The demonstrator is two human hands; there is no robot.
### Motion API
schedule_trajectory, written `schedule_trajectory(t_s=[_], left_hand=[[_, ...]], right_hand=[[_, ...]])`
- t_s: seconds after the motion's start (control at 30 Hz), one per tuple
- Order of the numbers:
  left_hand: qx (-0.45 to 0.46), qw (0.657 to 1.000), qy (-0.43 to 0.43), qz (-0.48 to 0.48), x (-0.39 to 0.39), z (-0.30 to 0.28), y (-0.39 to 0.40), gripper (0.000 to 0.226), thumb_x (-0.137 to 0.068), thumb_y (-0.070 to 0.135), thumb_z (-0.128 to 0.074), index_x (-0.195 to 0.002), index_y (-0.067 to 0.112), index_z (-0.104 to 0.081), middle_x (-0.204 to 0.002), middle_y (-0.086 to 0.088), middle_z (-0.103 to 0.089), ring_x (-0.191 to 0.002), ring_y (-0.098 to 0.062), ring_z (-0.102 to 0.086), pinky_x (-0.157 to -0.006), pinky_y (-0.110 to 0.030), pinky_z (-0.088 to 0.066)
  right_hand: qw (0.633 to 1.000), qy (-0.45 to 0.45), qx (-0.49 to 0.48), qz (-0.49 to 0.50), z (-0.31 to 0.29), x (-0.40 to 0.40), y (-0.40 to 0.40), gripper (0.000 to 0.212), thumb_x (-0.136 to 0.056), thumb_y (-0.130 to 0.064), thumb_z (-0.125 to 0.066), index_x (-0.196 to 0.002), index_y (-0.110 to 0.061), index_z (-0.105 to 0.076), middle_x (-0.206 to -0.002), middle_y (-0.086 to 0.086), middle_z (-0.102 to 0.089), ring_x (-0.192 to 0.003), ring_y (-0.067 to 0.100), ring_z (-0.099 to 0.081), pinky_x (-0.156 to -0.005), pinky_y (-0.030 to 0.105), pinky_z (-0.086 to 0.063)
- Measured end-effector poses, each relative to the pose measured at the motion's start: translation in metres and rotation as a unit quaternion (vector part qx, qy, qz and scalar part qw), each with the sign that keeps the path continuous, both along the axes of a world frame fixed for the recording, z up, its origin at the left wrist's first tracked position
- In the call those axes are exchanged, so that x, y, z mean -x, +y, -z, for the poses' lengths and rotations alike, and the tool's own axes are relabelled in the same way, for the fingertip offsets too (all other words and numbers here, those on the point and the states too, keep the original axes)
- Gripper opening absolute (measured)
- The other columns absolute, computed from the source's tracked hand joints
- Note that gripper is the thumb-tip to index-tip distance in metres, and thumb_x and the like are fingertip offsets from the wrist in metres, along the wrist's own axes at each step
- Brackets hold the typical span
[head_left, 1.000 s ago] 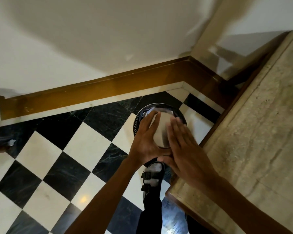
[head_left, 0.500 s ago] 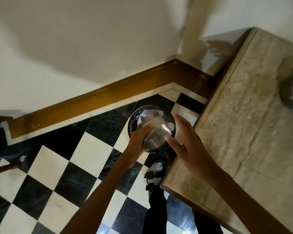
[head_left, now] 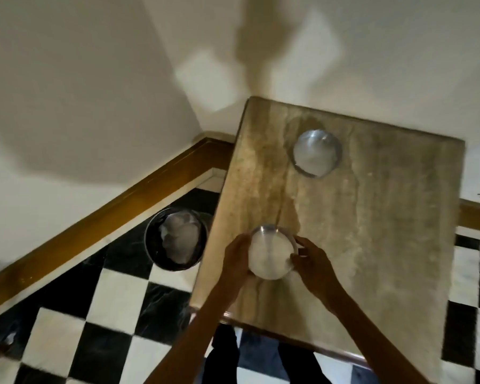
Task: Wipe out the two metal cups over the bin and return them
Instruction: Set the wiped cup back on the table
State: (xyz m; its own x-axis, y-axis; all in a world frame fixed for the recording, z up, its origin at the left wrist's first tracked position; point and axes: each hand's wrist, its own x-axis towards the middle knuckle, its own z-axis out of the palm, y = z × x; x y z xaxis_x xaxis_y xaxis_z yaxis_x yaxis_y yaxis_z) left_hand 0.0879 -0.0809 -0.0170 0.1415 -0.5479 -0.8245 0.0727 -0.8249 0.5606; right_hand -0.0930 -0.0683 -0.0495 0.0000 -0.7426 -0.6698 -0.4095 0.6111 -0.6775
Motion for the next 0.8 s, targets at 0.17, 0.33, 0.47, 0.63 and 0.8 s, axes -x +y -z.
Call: schedule_trajectory(t_s=[0.17, 0.33, 0.47, 0.63, 0.8], left_hand=[[0.026, 0.999, -0.014, 0.032, 0.095, 0.012, -0.018, 0.023, -0.102, 0.022, -0.057, -0.124, 0.027, -0.065, -0.119, 0.0, -0.069, -0.112, -0.023, -0.066, -0.096, -0.046, -0.056], [0.024, 1.0, -0.015, 0.0, 0.167, 0.013, -0.058, 0.021, -0.099, 0.019, -0.056, -0.113, 0.027, -0.069, -0.109, 0.0, -0.072, -0.106, -0.024, -0.068, -0.097, -0.05, -0.056], [-0.013, 0.996, 0.035, -0.08, 0.202, 0.01, -0.092, 0.019, -0.097, 0.014, -0.054, -0.109, 0.014, -0.069, -0.103, -0.009, -0.069, -0.096, -0.025, -0.066, -0.094, -0.048, -0.056], [-0.024, 0.984, 0.098, -0.144, 0.23, 0.006, -0.126, 0.02, -0.1, 0.009, -0.047, -0.106, 0.008, -0.067, -0.098, -0.006, -0.066, -0.087, -0.014, -0.062, -0.1, -0.048, -0.051], [0.005, 0.969, 0.147, -0.199, 0.238, 0.003, -0.137, 0.016, -0.103, 0.016, -0.05, -0.1, 0.013, -0.066, -0.115, -0.007, -0.066, -0.117, -0.024, -0.061, -0.104, -0.056, -0.049]], right_hand=[[0.992, 0.079, 0.018, 0.097, 0.001, 0.08, -0.015, 0.039, -0.089, -0.007, -0.061, -0.127, -0.016, -0.063, -0.111, 0.005, -0.072, -0.093, 0.02, -0.069, -0.085, 0.042, -0.057], [0.976, 0.094, 0.01, 0.194, 0.01, 0.134, -0.047, 0.034, -0.088, -0.014, -0.061, -0.121, -0.017, -0.069, -0.101, 0.008, -0.077, -0.089, 0.024, -0.072, -0.083, 0.047, -0.06], [0.961, 0.065, 0.009, 0.267, 0.012, 0.159, -0.081, 0.033, -0.085, -0.015, -0.057, -0.115, -0.015, -0.071, -0.089, 0.005, -0.075, -0.082, 0.026, -0.073, -0.075, 0.049, -0.062], [0.951, 0.049, 0.025, 0.304, 0.02, 0.182, -0.116, 0.023, -0.085, -0.017, -0.06, -0.103, -0.015, -0.074, -0.081, 0.006, -0.073, -0.08, 0.031, -0.072, -0.076, 0.053, -0.061], [0.943, -0.019, 0.014, 0.331, 0.015, 0.193, -0.131, 0.034, -0.084, -0.007, -0.067, -0.118, -0.007, -0.068, -0.097, 0.017, -0.075, -0.085, 0.029, -0.074, -0.075, 0.042, -0.062]])
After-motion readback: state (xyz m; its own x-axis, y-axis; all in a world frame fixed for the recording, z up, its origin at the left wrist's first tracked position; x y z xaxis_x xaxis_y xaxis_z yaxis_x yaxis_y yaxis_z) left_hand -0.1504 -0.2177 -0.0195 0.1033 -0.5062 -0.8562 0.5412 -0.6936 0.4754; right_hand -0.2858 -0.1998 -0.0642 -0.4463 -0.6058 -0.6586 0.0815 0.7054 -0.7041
